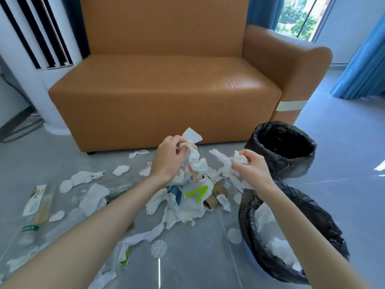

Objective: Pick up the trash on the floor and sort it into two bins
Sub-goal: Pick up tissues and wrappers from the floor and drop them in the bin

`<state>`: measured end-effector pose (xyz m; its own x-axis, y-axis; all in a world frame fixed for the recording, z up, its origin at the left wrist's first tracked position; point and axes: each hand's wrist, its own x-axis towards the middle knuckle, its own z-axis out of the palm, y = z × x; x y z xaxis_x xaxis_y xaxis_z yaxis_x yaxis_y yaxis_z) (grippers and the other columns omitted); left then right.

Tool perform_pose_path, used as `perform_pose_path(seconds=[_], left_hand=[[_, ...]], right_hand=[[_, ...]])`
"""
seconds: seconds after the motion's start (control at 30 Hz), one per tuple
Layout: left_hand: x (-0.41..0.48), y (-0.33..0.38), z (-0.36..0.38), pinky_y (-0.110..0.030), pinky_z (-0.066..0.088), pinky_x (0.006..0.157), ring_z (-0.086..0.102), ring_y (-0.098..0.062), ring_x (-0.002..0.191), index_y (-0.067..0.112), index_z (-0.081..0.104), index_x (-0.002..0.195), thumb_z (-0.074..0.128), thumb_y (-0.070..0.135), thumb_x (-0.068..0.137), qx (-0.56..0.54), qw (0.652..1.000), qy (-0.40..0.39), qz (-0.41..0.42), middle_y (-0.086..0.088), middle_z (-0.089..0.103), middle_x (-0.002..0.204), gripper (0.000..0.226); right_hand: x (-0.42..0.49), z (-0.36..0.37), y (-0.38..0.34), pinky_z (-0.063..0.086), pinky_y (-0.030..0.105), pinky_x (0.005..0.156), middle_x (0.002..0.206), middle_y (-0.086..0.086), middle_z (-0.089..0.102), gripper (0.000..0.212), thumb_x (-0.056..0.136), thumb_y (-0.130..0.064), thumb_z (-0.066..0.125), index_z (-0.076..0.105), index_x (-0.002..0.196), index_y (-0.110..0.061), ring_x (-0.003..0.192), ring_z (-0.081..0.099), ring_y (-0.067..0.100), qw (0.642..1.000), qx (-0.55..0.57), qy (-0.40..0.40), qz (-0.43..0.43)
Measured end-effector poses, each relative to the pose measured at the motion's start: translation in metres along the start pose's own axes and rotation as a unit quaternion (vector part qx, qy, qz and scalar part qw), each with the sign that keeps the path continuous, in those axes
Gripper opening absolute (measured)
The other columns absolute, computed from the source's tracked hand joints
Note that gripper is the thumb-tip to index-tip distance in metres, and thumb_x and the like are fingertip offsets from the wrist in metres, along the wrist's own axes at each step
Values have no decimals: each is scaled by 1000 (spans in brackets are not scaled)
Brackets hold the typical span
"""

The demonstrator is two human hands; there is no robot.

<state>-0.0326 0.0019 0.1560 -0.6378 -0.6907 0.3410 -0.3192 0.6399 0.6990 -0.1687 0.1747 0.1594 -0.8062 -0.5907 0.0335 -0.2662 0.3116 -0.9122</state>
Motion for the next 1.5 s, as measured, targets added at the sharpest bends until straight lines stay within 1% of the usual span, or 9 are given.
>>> perform_pose_path(seconds=[0.37, 0.7, 0.83, 0.9, 0.97, 1.07, 1.17, 1.37, 1.5], left_hand=[[17, 127, 39, -39, 54, 75, 64, -21, 82, 15, 63, 89, 57, 26, 91, -158, 987, -11, 10, 0, 66, 84, 13], [-11, 169, 110, -43, 57, 78, 71, -22, 72, 16, 62, 87, 59, 30, 91, -250, 952, -167, -61, 3, 68, 73, 14], [-33, 154, 139, -38, 57, 76, 68, -16, 67, 21, 64, 83, 61, 40, 87, -176, 956, -230, -53, 0, 69, 70, 20], [-44, 145, 152, -29, 53, 72, 64, -13, 69, 22, 67, 83, 62, 44, 85, -132, 957, -254, -42, 0, 68, 71, 23], [-52, 137, 162, -25, 44, 66, 60, -10, 72, 20, 70, 86, 64, 46, 84, -106, 956, -271, -39, 4, 65, 73, 27], [-57, 130, 172, -26, 48, 66, 64, -15, 77, 18, 73, 88, 68, 45, 80, -107, 951, -289, -40, 1, 69, 78, 29], [-56, 129, 174, -29, 52, 71, 66, -14, 81, 18, 70, 88, 71, 40, 79, -123, 948, -290, -45, 1, 69, 81, 24], [-43, 135, 161, -9, 45, 55, 63, -4, 69, 17, 65, 79, 77, 31, 75, -200, 932, -295, -68, 4, 69, 76, 19], [-39, 133, 151, -15, 47, 68, 63, -8, 79, 17, 72, 84, 74, 26, 79, -240, 907, -342, -53, 3, 70, 83, 10]], right_hand=[[-31, -108, 0, 41, 29, 65, 72, 1, 57, 4, 81, -12, 68, 64, 83, -10, 66, 50, 14, 993, 14, 118, -3], [-57, -155, 58, 41, 22, 56, 76, 3, 64, 10, 80, -14, 67, 64, 89, -11, 69, 56, 15, 970, -89, 217, 70], [-66, -154, 98, 42, 24, 59, 96, 7, 65, 28, 79, -12, 65, 63, 107, -13, 89, 62, 24, 965, -131, 149, 169], [-71, -151, 112, 47, 23, 73, 118, 8, 62, 48, 77, -10, 65, 57, 124, -17, 101, 60, 22, 969, -132, 90, 190], [-74, -149, 113, 44, 22, 82, 126, 4, 59, 58, 78, -7, 63, 51, 133, -19, 107, 56, 18, 975, -127, 78, 166], [-73, -148, 105, 44, 8, 70, 126, -5, 53, 62, 81, -5, 58, 45, 138, -27, 110, 50, 9, 990, -72, 51, 108], [-69, -142, 102, 53, 25, 84, 135, -15, 45, 63, 81, -16, 63, 40, 138, -33, 117, 53, 9, 997, -26, -21, 75], [-64, -126, 101, 57, 30, 77, 106, -5, 68, 38, 79, -20, 75, 57, 111, -29, 88, 69, 12, 1000, -14, 20, 16], [-66, -119, 92, 55, 24, 64, 90, -3, 71, 21, 80, -22, 74, 66, 100, -19, 77, 69, 9, 996, -40, 78, 0]])
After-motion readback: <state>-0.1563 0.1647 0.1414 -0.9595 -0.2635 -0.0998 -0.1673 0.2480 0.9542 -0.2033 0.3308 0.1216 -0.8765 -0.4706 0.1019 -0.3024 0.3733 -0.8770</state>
